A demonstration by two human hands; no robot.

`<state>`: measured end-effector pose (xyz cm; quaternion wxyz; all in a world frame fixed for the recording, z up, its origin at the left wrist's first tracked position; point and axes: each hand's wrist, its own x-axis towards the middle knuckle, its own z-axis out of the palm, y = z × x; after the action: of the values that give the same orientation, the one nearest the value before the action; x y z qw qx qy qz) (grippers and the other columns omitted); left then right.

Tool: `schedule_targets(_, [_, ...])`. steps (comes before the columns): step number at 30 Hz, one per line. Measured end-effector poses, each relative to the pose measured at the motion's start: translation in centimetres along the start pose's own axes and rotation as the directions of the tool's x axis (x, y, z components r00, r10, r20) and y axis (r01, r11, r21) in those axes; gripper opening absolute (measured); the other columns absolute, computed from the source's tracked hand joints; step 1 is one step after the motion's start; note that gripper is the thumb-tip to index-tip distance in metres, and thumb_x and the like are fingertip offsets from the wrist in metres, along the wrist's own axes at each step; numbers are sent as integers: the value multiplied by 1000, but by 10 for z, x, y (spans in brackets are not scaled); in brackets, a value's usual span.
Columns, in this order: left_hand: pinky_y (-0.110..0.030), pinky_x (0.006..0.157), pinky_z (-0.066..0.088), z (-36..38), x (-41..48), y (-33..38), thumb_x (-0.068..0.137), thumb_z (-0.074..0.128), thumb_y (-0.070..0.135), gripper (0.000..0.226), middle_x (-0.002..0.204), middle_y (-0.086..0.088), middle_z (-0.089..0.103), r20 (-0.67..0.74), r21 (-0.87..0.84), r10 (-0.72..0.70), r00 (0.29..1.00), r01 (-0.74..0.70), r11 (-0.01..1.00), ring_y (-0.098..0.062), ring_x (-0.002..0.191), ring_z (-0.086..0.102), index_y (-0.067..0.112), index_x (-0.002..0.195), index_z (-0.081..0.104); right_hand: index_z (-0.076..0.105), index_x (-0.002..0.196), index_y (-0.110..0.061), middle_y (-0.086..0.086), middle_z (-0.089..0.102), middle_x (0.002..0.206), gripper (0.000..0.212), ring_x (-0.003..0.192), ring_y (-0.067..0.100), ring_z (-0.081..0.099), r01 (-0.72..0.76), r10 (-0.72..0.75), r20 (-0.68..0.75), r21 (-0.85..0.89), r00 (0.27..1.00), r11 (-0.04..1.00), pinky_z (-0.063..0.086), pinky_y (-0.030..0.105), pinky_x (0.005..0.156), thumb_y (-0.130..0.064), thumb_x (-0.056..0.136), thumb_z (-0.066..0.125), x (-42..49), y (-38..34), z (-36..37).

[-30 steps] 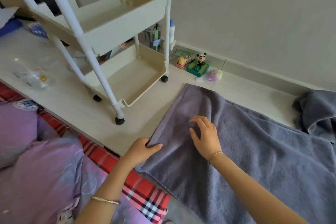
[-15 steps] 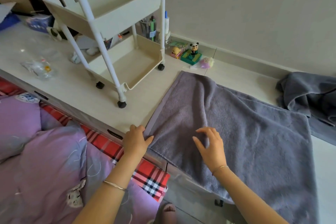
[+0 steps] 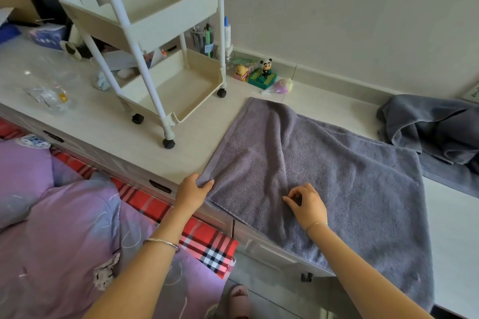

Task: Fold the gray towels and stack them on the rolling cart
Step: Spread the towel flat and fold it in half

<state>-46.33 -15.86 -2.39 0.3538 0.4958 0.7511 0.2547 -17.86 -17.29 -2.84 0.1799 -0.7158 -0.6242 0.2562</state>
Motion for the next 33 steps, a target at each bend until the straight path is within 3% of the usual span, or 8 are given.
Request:
schedule_targets(3, [-30,51,30,-1,3,-1,88,65,23,32,58,0,46,15,-33,-25,1000,25,999,-21,63,45,13,64,47,56,76,-18,0,52,89,16,79,16,50,32,-30,86,-27,996,999,44,29,67,-26,86,67,5,0,-9])
schedule_targets(6, [-29,59,34,-3,5,-2,89,63,22,29,63,-1,48,37,-40,-58,998,60,997,-22,66,48,14,66,47,54,69,-17,1,50,81,21,69,15,48,45,-48,39,78,998,996,36,21,65,-16,83,70,5,6,-31])
schedule_targets(12, [-28,49,26,-4,2,3,92,56,17,34,61,0,36,72,9,-74,995,73,997,-16,54,34,15,65,36,58,73,-18,-3,50,78,16,67,15,50,26,-26,-20,25,999,999,46,29,65,-18,83,71,-6,19,-36])
schedule_targets(16, [-30,53,31,-7,0,3,92,53,16,14,69,-1,43,91,39,-105,990,102,994,-20,61,41,9,83,45,62,91,-18,-6,53,91,13,76,11,55,262,-260,-94,15,961,965,50,29,68,-23,83,70,-17,-8,-12])
schedule_targets(18, [-30,52,32,-8,-1,0,93,51,14,9,71,-1,45,91,51,-116,989,112,992,-19,61,43,7,92,45,64,94,-19,-3,56,93,18,82,19,57,395,-396,-62,-28,916,918,47,32,72,-31,81,68,-22,-22,3])
schedule_targets(21, [-31,53,32,-8,-2,-2,92,50,15,12,72,-2,45,80,67,-126,989,121,990,-21,63,43,6,97,44,64,91,-22,-3,57,93,37,83,21,57,480,-477,53,-102,877,871,42,32,71,-55,74,56,-30,-34,25])
schedule_targets(25, [-31,58,28,-7,-7,-4,95,50,22,18,70,0,41,17,41,-83,996,82,996,-22,70,42,7,88,43,57,83,-22,-6,53,90,43,81,16,49,529,-515,126,-130,848,839,33,25,73,-61,66,56,-39,-34,40])
schedule_targets(33, [-30,51,28,-5,-11,-14,92,58,18,31,62,2,40,-58,-59,-64,996,61,996,-19,61,39,15,68,39,57,75,-24,-5,54,85,27,74,16,52,602,-601,78,-215,795,769,46,30,61,-37,57,73,-42,-32,42])
